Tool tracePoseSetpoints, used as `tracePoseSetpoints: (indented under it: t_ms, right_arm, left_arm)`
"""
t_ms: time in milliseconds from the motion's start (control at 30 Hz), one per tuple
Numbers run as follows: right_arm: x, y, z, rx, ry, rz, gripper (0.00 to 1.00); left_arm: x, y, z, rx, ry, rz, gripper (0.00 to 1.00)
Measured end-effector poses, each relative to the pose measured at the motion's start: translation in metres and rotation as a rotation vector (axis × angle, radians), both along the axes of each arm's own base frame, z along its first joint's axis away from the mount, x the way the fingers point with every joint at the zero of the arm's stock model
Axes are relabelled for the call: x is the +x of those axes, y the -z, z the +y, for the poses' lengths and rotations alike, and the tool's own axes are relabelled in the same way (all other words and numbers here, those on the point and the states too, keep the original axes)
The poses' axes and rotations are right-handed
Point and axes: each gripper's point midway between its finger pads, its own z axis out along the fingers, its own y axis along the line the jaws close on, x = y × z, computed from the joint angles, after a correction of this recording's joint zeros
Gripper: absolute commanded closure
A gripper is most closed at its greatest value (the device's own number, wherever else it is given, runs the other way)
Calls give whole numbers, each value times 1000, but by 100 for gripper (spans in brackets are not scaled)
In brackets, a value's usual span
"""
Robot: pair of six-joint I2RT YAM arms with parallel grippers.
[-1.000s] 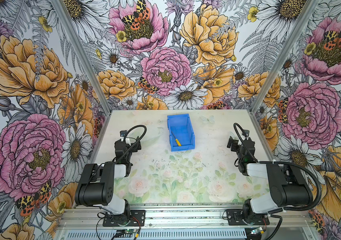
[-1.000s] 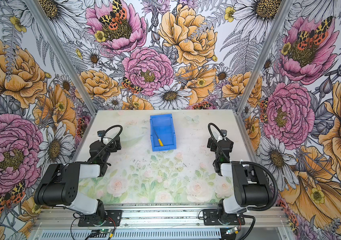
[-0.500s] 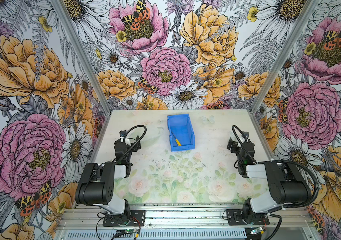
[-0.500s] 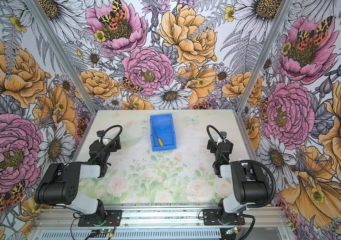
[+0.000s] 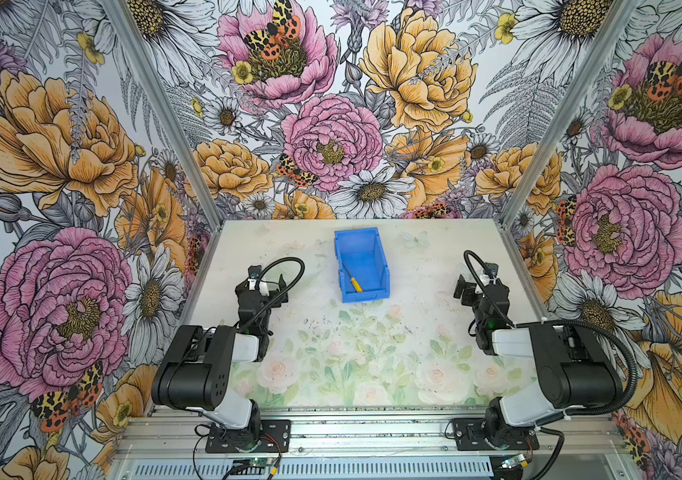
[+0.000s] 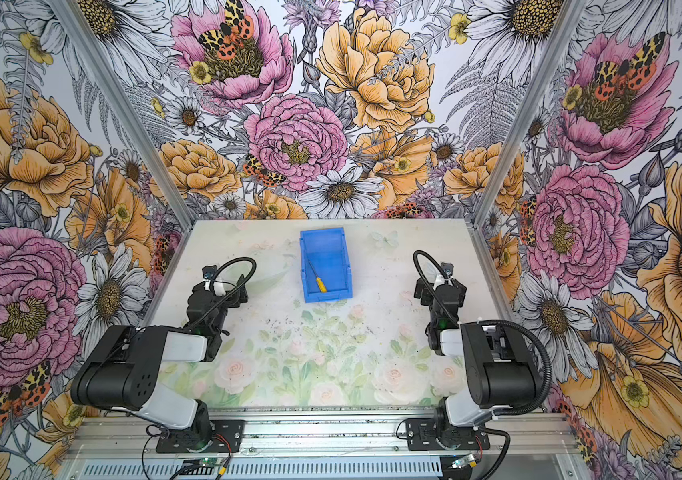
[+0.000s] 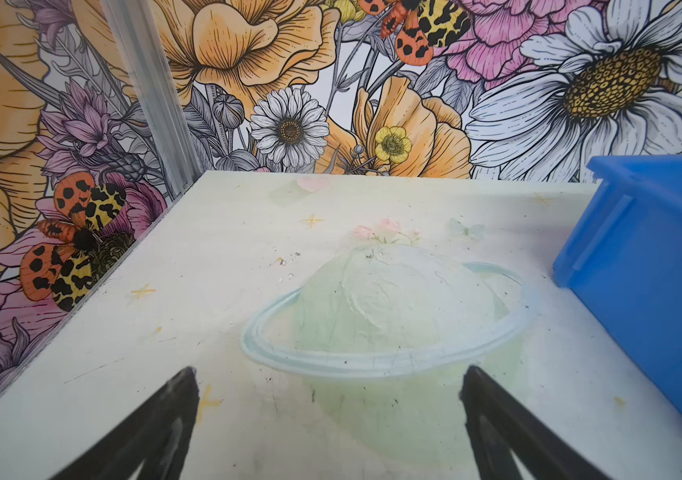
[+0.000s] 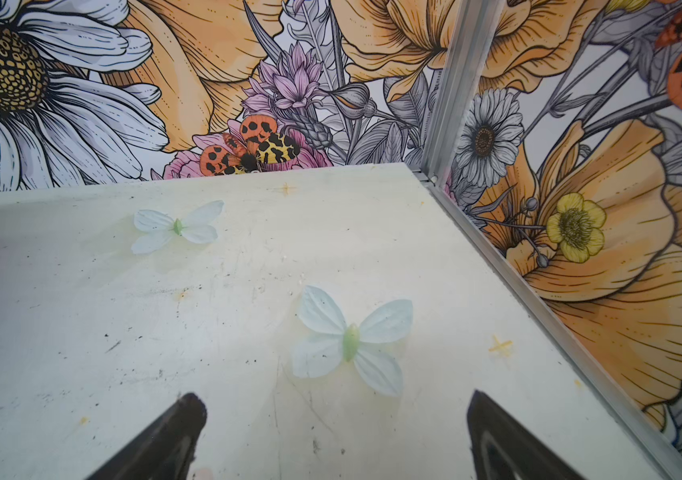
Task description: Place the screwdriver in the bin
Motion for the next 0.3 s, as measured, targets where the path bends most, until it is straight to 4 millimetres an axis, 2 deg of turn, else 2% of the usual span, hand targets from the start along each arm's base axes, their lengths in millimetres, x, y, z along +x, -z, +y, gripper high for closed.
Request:
tracePoseSetpoints:
  t_ms: [300]
  right_arm:
    - [-3,0,4,-7,-29,-17,0]
  left_arm:
    - [6,-2,18,-10,-31,7,1]
